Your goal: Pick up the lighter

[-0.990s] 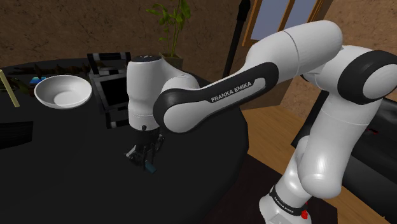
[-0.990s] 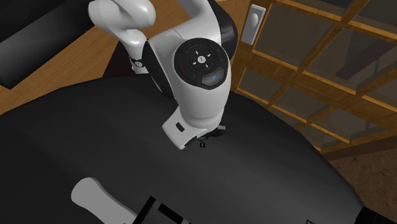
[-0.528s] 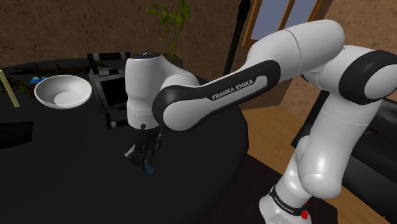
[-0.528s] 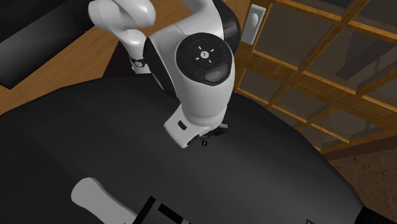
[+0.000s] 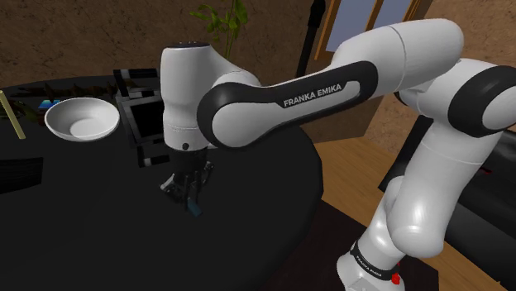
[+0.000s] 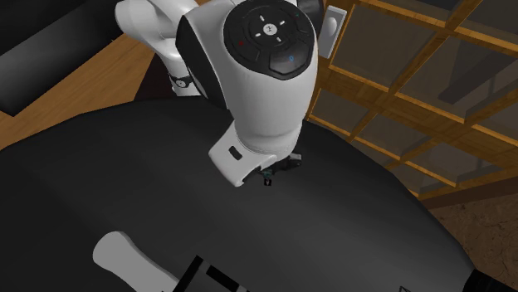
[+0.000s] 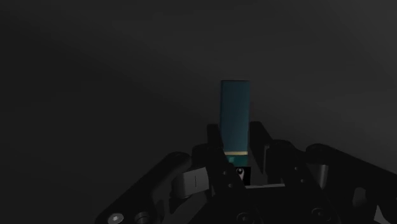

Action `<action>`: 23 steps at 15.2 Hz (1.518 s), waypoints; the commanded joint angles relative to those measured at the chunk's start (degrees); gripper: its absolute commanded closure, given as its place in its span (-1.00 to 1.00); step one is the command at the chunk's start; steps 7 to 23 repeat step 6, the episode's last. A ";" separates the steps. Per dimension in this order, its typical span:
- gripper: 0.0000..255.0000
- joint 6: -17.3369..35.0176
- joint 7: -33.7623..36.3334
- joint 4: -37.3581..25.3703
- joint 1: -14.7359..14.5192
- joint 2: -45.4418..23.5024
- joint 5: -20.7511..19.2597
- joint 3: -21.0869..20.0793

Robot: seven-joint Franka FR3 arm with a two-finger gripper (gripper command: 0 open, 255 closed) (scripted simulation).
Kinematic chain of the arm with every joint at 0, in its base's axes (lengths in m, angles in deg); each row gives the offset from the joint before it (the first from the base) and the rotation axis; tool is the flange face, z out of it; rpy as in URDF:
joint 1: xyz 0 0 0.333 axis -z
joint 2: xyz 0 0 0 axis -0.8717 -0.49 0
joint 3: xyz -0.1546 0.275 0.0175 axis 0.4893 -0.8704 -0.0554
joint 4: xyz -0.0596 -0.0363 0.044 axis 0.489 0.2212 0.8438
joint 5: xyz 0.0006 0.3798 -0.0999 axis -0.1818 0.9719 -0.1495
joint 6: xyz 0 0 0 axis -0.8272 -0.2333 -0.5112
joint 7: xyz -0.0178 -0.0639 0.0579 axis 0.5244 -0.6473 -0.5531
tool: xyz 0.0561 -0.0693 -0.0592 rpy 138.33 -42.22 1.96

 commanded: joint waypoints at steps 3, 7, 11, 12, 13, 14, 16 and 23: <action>1.00 -2.96 -0.18 -2.27 0.07 0.75 0.40 -0.01; 1.00 -3.81 -0.22 -2.98 0.09 0.92 0.49 -0.01; 1.00 -3.81 -0.22 -2.98 0.09 0.92 0.49 -0.01; 1.00 -3.81 -0.22 -2.98 0.09 0.92 0.49 -0.01; 1.00 -3.81 -0.22 -2.98 0.09 0.92 0.49 -0.01; 1.00 -3.81 -0.22 -2.98 0.09 0.92 0.49 -0.01; 1.00 -3.81 -0.22 -2.98 0.09 0.92 0.49 -0.01; 1.00 -3.81 -0.22 -2.98 0.09 0.92 0.49 -0.01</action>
